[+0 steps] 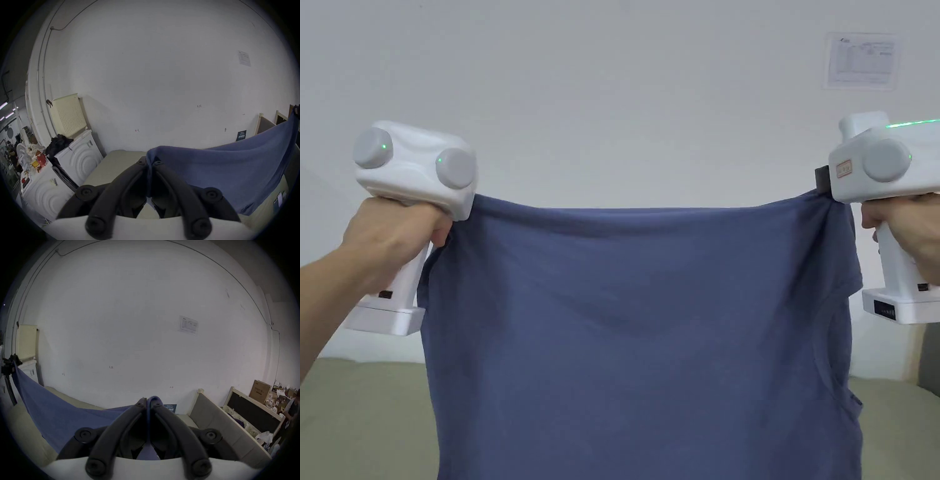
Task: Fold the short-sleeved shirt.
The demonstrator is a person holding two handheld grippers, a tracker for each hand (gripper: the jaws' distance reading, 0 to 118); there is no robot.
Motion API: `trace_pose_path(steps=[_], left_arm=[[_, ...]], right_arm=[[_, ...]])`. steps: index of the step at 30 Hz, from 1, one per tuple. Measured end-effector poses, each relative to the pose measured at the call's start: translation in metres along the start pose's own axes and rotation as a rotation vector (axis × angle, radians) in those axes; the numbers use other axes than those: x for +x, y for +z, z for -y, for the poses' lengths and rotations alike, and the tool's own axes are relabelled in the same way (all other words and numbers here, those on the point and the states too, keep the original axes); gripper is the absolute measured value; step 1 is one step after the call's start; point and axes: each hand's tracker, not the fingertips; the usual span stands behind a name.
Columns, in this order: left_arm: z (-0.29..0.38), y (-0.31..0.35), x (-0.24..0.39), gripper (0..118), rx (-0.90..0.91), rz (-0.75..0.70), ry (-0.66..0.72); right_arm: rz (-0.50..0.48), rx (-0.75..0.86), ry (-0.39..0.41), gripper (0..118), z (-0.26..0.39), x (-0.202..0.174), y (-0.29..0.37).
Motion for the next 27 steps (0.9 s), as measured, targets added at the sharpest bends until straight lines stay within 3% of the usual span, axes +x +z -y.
trace_pose_path(steps=[1,2,6,13,20,25,27], left_arm=[[0.001,-0.009,0.003,3,-0.007,-0.003,-0.013],[0.003,-0.019,0.007,3,-0.014,-0.009,-0.019],[0.024,-0.06,0.024,3,-0.026,-0.01,0.001],[0.094,-0.124,0.055,3,-0.107,-0.003,-0.026],[0.197,-0.153,0.073,3,-0.192,0.037,-0.05],[0.253,-0.134,0.064,3,-0.211,0.084,-0.048],[0.272,-0.12,0.057,3,-0.23,0.117,-0.045]], right_arm=[[0.001,-0.001,-0.005,4,0.001,0.002,-0.002],[0.025,0.001,-0.016,4,-0.006,-0.015,-0.054],[0.016,-0.014,-0.011,4,0.009,-0.027,-0.096],[0.019,-0.093,0.027,4,0.095,-0.055,-0.14],[-0.013,-0.225,0.003,4,0.215,-0.06,-0.142],[-0.064,-0.239,-0.017,4,0.274,-0.05,-0.101],[-0.09,-0.261,-0.033,4,0.241,-0.057,-0.124]])
